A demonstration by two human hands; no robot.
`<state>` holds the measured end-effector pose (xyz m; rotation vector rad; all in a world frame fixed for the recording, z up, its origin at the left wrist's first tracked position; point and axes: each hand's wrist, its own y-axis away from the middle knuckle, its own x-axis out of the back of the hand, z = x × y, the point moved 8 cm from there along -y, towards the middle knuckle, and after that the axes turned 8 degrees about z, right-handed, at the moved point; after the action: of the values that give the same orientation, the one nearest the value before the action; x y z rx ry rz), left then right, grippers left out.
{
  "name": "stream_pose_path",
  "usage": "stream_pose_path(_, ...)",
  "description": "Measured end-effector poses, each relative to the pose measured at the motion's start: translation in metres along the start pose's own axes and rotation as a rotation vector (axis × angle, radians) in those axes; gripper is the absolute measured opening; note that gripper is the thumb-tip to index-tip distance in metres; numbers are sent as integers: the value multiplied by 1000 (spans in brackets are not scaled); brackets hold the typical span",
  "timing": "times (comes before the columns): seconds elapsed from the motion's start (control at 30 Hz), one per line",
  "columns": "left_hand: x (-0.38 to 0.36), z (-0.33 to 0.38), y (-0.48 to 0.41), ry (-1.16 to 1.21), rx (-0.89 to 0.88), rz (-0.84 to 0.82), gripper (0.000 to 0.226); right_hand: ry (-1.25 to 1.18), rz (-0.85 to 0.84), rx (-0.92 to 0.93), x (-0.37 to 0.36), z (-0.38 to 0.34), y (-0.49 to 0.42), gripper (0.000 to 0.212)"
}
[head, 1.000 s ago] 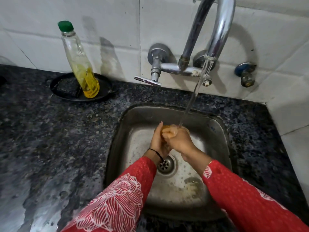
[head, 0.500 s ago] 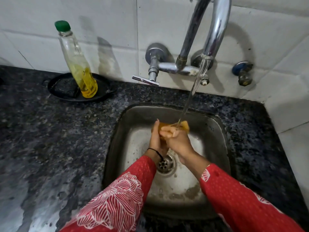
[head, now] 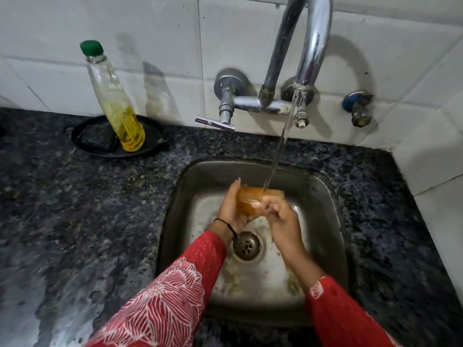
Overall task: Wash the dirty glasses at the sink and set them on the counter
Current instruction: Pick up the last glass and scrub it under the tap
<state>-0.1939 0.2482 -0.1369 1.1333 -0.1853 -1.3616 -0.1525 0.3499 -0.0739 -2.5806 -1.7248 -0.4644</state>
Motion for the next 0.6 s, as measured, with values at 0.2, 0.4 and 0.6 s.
stream_pose_path(0.2,-30,20,16,-275,-136,-95,20,-843,256,-693,2,50,17,39)
stream_pose_path(0.4,-55,27,48,-403,-150,-247,28,-863,289,-705,0,55,4,38)
stream_pose_path(0.6,-25,7,70,-419,78,-347,31,-529,-41,-452,-10,-5,-20,24)
